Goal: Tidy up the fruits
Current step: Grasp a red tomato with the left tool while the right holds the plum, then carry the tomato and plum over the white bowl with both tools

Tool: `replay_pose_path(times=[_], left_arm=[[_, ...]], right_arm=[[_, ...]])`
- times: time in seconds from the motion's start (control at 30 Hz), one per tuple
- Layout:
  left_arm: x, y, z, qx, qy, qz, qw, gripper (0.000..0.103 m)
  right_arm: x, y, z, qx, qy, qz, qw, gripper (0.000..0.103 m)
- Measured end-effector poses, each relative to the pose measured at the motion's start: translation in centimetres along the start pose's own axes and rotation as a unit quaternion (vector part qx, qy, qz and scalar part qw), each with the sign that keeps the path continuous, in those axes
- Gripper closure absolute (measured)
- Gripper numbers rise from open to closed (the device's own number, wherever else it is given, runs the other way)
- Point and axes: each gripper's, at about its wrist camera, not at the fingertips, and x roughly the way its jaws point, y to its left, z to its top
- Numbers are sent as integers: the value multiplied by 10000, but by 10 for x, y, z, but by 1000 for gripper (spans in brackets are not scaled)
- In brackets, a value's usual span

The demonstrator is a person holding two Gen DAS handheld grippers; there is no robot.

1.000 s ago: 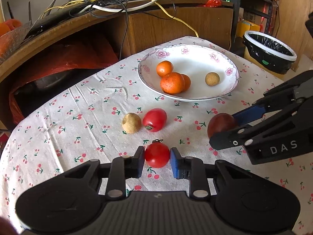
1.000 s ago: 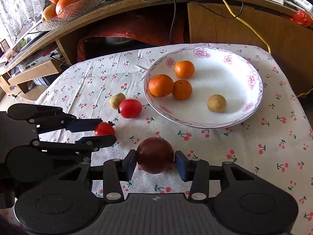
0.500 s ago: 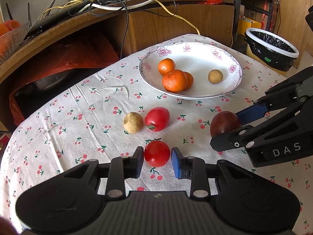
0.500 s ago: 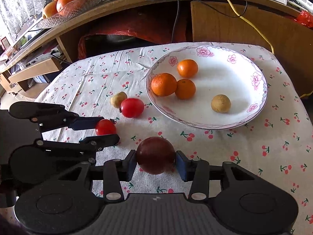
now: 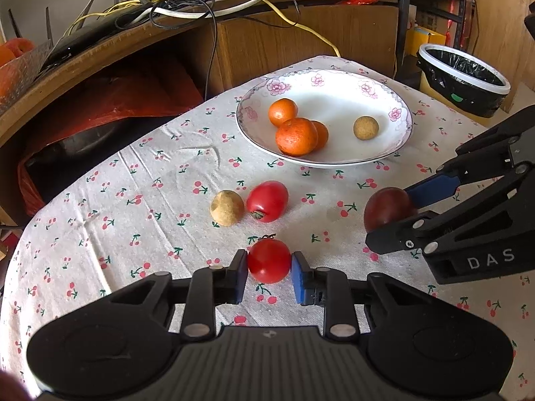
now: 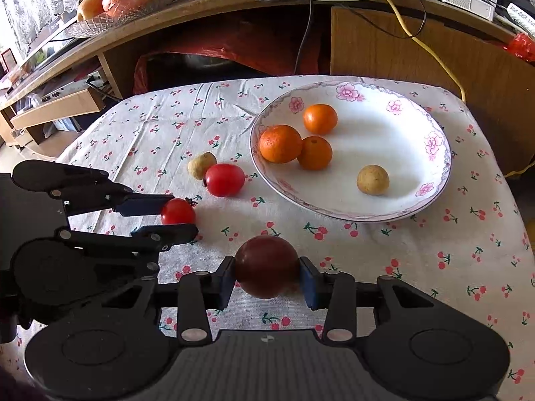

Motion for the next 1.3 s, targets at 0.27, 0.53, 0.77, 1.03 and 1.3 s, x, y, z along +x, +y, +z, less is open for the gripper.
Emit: replay_pose_path(times=[0.27,0.53,0.77,1.03,1.3], left_arm=[[-5,-9,0,156,-58,-96,9998,67],[-10,-11,1,208,-154,-73,9996,67],[-14,-13,4,235,-230,-47,9994,67],[-18,-14,7,279,-344,-27,9990,67],[-25,-14,17,231,-571,15,9981,67]], right_arm=[[-2,2,-1,-214,-79,-248,9994,68],[-7,6,0,-447,-216,-489,9976,68],[-12,10,1,-557,-301,-591,9962,68],[-18,13,1,-709,-438,-700,9941,68],[-23,10,5,-666,-566,-753,9933,68]])
